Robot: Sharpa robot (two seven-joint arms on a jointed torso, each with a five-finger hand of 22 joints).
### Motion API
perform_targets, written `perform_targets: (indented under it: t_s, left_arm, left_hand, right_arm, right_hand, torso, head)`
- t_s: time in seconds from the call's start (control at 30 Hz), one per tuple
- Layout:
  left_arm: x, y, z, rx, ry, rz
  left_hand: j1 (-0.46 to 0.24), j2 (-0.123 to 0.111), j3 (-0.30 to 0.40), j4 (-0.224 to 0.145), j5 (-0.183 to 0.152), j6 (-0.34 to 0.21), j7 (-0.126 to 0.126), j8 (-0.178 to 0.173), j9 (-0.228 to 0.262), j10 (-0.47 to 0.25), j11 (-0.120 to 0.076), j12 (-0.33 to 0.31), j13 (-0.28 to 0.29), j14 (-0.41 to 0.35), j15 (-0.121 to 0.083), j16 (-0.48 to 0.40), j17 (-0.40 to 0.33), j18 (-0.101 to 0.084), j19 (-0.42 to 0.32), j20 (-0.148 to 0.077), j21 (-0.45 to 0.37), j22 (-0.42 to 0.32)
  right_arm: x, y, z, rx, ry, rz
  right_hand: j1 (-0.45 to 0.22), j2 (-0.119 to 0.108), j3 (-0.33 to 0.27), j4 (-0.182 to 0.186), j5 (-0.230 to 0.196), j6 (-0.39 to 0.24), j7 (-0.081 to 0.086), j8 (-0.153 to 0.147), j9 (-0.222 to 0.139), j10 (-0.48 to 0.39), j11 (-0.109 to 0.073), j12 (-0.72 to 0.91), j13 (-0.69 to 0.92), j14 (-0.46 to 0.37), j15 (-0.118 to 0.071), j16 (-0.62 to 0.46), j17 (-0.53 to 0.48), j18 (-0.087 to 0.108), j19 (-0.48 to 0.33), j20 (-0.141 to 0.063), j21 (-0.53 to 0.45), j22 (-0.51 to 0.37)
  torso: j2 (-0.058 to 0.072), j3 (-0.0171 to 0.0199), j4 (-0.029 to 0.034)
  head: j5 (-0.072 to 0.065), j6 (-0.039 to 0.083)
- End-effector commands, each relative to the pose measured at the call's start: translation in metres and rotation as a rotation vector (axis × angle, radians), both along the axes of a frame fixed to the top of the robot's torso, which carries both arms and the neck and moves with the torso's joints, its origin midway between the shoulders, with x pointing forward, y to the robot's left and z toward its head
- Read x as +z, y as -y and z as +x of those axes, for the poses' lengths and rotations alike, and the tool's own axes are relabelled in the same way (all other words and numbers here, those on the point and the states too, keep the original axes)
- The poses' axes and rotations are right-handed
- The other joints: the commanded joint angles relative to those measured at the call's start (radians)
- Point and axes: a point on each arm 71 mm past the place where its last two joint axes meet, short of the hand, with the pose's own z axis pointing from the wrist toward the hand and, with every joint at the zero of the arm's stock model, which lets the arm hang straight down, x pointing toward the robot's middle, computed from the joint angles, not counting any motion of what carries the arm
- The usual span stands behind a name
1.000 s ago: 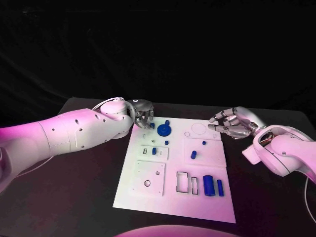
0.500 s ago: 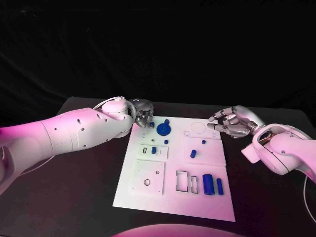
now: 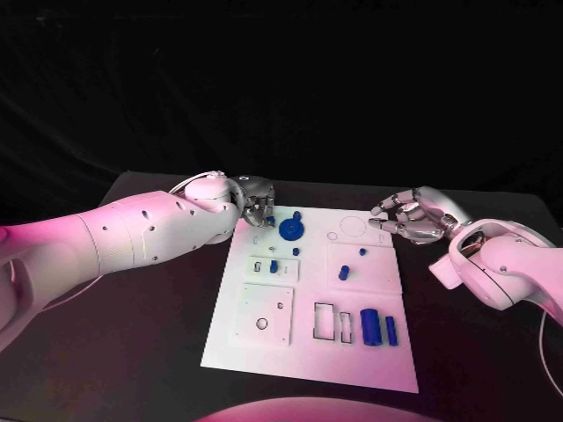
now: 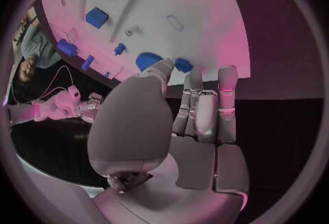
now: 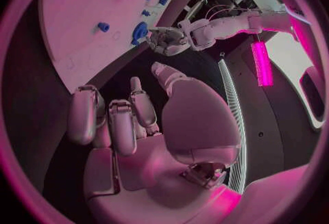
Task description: Assemble the parts on the task board
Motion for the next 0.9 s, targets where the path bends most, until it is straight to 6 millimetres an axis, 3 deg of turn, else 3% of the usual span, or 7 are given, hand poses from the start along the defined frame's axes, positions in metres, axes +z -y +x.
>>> perform_targets:
  t_s: [0.03, 0.43, 0.63, 0.9]
  left_arm:
    - [-0.0018, 0.002, -0.0002, -0.005, -0.026, -0.001]
    - [-0.0039, 0.0, 0.0022, 0.006, -0.039, 0.001]
    - [-0.005, -0.0001, 0.0031, 0.008, -0.048, -0.005]
    - [-0.0061, 0.0006, 0.0036, 0.007, -0.059, -0.018]
  left_hand:
    - [-0.01, 0.003, 0.007, -0.002, 0.001, 0.002, 0.006, -0.005, -0.002, 0.0, -0.006, 0.005, -0.002, 0.002, -0.007, 0.004, 0.0, -0.014, -0.001, -0.007, 0.006, 0.002]
    - [-0.004, 0.01, 0.018, -0.003, 0.001, 0.011, 0.006, -0.015, -0.01, 0.002, -0.006, 0.007, -0.002, 0.007, -0.007, 0.01, 0.011, -0.016, 0.002, -0.007, 0.014, 0.012]
    - [0.025, 0.031, 0.058, -0.004, -0.002, 0.033, 0.003, -0.033, -0.025, 0.0, -0.009, 0.005, -0.005, 0.004, -0.009, 0.012, 0.008, -0.015, -0.004, -0.007, 0.018, 0.015]
    - [0.037, 0.039, 0.085, -0.004, -0.006, 0.046, 0.001, -0.042, -0.033, 0.002, -0.012, 0.004, -0.007, 0.006, -0.011, 0.016, 0.013, -0.016, -0.002, -0.009, 0.026, 0.025]
  right_arm:
    - [-0.0007, -0.0017, -0.0007, 0.016, -0.003, -0.006]
    - [-0.0006, -0.0021, -0.0008, 0.018, -0.001, -0.007]
    - [-0.0006, -0.0022, -0.0008, 0.018, -0.001, -0.007]
    - [-0.0007, -0.0024, -0.0007, 0.019, -0.002, -0.007]
  right_hand:
    - [-0.009, 0.002, 0.0, 0.005, 0.003, -0.007, -0.002, 0.001, 0.0, 0.003, -0.004, 0.002, 0.001, 0.069, -0.006, -0.006, 0.095, 0.007, -0.002, -0.004, -0.003, 0.023]
    - [-0.009, 0.002, 0.0, 0.005, 0.003, -0.007, -0.002, 0.001, 0.0, 0.003, -0.004, 0.002, 0.001, 0.069, -0.006, -0.006, 0.095, 0.007, -0.002, -0.004, -0.003, 0.023]
    - [-0.009, 0.002, 0.0, 0.005, 0.003, -0.007, -0.002, 0.001, 0.0, 0.003, -0.004, 0.002, 0.001, 0.069, -0.006, -0.006, 0.095, 0.007, -0.002, -0.004, -0.003, 0.023]
    - [-0.009, 0.002, 0.0, 0.005, 0.003, -0.007, -0.002, 0.001, 0.0, 0.003, -0.004, 0.002, 0.001, 0.069, -0.006, -0.006, 0.095, 0.007, -0.002, -0.004, -0.003, 0.023]
  torso:
    - [-0.001, -0.0001, -0.0002]
    - [0.0, -0.0001, 0.0002]
    - [0.0, -0.0005, 0.0003]
    - [-0.001, 0.0004, 0.0007]
  head:
    - [-0.001, 0.0]
    - [-0.003, -0.002]
    - [-0.004, -0.003]
    - [-0.003, -0.005]
